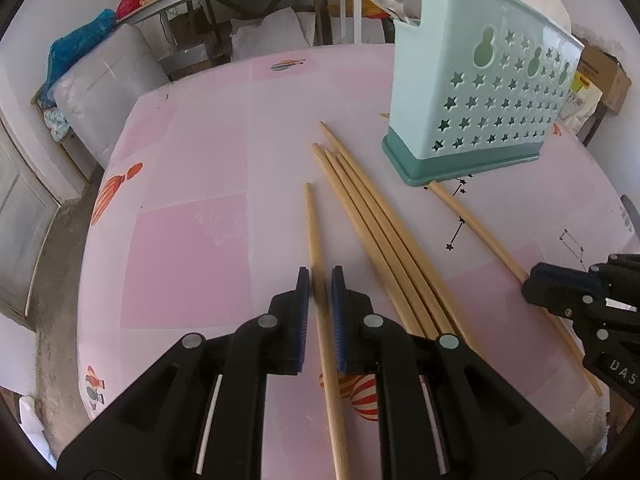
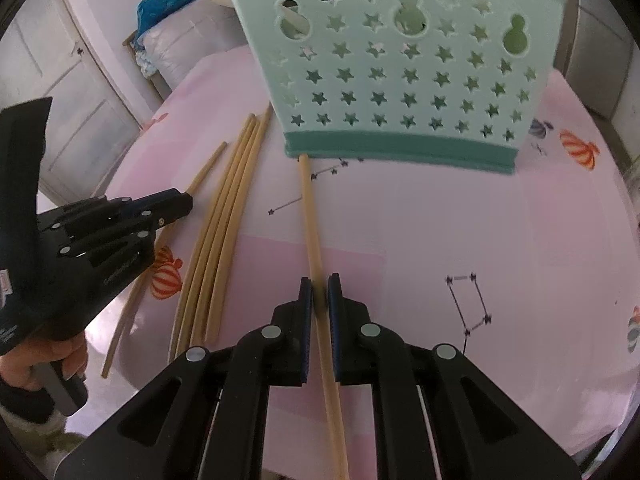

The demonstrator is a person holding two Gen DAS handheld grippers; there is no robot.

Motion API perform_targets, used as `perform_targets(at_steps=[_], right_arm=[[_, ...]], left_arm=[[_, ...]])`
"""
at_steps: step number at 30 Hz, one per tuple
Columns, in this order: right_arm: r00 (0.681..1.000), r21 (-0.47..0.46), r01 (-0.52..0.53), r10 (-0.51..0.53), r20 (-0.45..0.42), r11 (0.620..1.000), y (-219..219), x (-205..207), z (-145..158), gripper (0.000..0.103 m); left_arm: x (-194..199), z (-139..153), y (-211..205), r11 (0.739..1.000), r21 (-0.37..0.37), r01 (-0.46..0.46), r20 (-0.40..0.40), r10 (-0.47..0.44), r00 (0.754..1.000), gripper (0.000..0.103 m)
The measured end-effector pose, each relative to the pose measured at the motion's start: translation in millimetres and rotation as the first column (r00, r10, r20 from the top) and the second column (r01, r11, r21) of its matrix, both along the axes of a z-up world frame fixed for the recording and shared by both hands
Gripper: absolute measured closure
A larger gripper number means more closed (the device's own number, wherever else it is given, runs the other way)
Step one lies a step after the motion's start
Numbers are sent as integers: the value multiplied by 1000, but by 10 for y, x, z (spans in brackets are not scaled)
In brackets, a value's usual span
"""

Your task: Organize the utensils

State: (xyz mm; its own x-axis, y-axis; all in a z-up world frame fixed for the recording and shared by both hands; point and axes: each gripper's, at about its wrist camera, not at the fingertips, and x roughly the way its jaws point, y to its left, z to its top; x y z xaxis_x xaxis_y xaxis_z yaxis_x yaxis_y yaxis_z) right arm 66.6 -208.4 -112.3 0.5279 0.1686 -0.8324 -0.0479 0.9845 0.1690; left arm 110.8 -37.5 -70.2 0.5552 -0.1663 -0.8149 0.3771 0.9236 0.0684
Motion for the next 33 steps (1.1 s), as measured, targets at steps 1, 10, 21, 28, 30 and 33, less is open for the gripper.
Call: perform_targets(at_steps=[1, 10, 21, 28, 30, 33], right_arm=[[1000, -7, 3, -3, 3, 1000, 8, 10, 3, 95], [997, 2, 79, -79, -10, 997, -188, -75, 10, 96], [995, 27, 95, -94, -19, 995, -293, -98, -5, 96], [996, 31, 92, -91, -22, 995, -280, -92, -3, 96], [995, 35, 94, -93, -22, 995, -281, -95, -7, 96], [995, 38, 96, -95, -22, 995, -279, -92, -10, 96]], left_arm=[[-5, 2, -5, 1000, 2, -1, 1, 1, 1000, 94], [-59, 3, -14, 1000, 8, -3, 4, 3, 1000, 94], [-66, 10, -14, 1000, 7, -4, 2, 4, 1000, 94], [-52, 17, -4, 1000, 5, -6, 2, 6, 1000, 94], [-56, 17, -3, 1000, 6, -5, 2, 5, 1000, 94], [-53, 18, -1, 1000, 5, -6, 2, 6, 1000, 94]])
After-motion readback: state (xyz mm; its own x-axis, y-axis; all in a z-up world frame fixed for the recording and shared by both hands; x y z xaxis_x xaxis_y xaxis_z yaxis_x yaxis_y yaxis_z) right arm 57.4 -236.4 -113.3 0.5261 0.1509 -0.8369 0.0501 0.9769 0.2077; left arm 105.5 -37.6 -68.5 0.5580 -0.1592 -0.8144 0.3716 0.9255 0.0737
